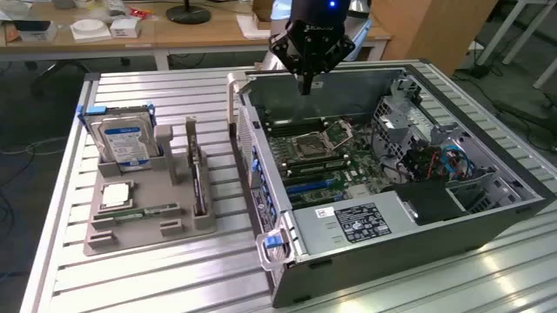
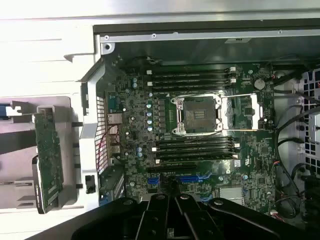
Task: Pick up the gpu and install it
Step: 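Reach for the gpu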
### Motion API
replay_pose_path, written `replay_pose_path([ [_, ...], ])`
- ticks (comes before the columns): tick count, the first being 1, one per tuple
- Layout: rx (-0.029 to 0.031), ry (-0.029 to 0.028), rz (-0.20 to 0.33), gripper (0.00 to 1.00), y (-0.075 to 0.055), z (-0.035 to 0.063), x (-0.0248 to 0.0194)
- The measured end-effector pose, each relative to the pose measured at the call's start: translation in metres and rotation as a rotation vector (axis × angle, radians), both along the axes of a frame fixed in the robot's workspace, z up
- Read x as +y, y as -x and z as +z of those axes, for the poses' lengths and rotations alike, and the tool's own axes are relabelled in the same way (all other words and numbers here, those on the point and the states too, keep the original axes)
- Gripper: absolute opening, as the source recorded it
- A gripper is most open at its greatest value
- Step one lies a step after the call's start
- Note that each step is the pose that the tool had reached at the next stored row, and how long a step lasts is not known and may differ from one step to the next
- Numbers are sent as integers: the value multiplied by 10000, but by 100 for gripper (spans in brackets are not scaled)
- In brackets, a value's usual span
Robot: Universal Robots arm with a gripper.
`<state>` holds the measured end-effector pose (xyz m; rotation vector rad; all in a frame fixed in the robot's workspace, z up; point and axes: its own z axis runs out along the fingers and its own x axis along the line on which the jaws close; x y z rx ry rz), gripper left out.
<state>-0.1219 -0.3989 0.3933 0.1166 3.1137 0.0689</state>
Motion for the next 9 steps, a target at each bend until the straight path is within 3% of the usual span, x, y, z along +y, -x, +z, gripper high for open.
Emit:
replay_pose_path([
  [2,0,0,0,10,0,0,0],
  [3,0,0,0,10,124,0,0],
  [9,0,0,0,10,292,0,0],
])
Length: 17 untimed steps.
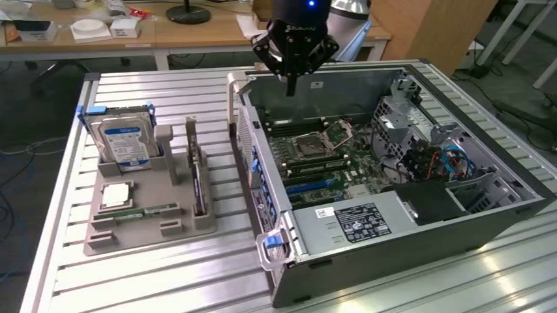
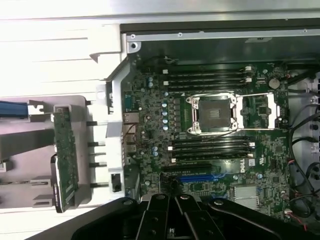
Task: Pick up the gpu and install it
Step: 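Reach for the gpu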
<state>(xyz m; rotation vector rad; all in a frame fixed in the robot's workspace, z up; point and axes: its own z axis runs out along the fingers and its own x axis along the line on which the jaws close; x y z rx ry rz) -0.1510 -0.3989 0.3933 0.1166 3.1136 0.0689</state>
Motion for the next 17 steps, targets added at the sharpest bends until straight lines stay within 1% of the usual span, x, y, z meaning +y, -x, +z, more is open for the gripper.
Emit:
replay_pose_path([
  [3,1,1,0,10,95,0,0],
  [4,1,1,0,10,175,0,0],
  [6,0,0,1,10,210,0,0],
  [17,0,0,2,10,222,0,0],
])
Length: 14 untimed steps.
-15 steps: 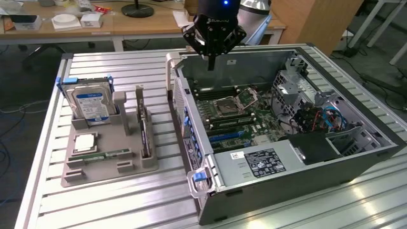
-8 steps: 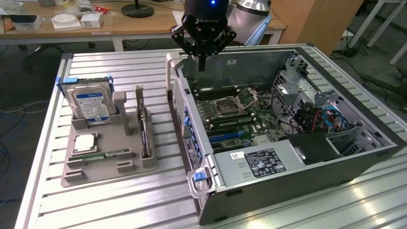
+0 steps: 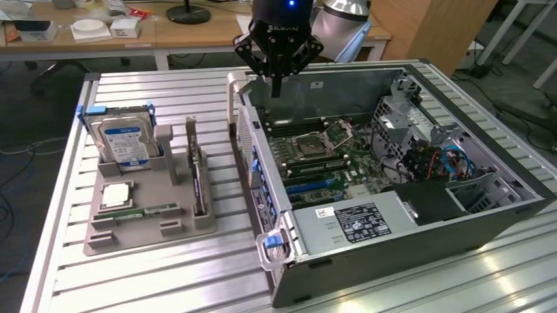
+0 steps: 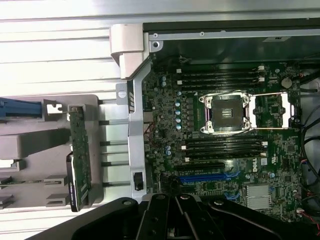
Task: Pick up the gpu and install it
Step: 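Reach for the gpu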
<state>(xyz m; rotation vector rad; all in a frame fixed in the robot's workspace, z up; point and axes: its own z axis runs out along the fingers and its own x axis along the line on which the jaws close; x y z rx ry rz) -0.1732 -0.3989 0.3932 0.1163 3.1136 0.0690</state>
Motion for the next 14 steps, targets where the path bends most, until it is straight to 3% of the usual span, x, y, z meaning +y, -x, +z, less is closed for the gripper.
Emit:
replay_pose_path([
  [6,0,1,-3,10,24,1,0],
  [14,1,0,-3,10,215,0,0],
])
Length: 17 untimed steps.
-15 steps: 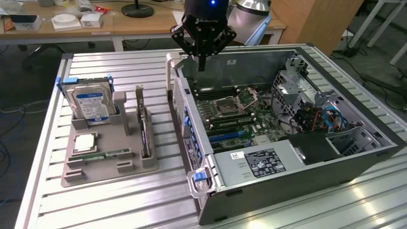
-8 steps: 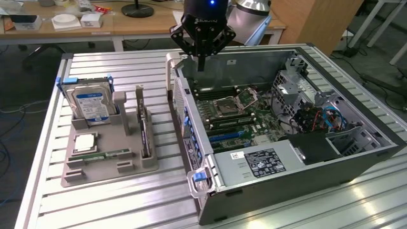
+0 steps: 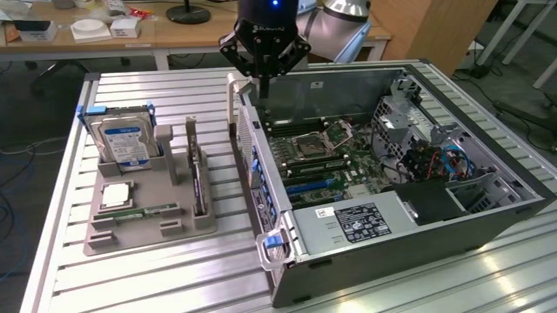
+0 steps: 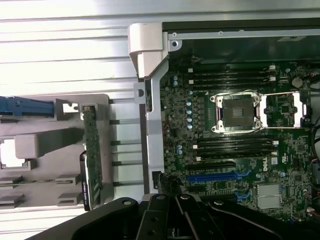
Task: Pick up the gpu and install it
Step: 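Reach for the gpu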
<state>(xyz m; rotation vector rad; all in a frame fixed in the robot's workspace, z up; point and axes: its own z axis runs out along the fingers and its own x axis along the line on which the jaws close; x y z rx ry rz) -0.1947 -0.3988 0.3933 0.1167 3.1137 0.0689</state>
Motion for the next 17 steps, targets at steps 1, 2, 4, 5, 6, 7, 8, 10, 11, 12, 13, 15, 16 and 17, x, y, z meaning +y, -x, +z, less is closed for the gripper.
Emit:
replay_pose_path([
  [1,0,0,0,10,20,0,0],
  [2,0,0,0,10,37,0,0],
  [4,0,1,1,10,68,0,0],
  [5,1,1,1,10,83,0,0],
  [6,0,0,1,10,99,0,0],
  [7,-1,0,1,10,113,0,0],
  [8,0,0,1,10,128,0,0],
  [10,0,0,1,10,153,0,0],
  [11,0,0,1,10,165,0,0],
  [12,0,1,0,10,178,0,0],
  [13,0,0,1,10,192,0,0],
  [15,0,1,0,10,223,0,0],
  [16,-1,0,0,10,239,0,0],
  [17,0,0,1,10,254,0,0],
])
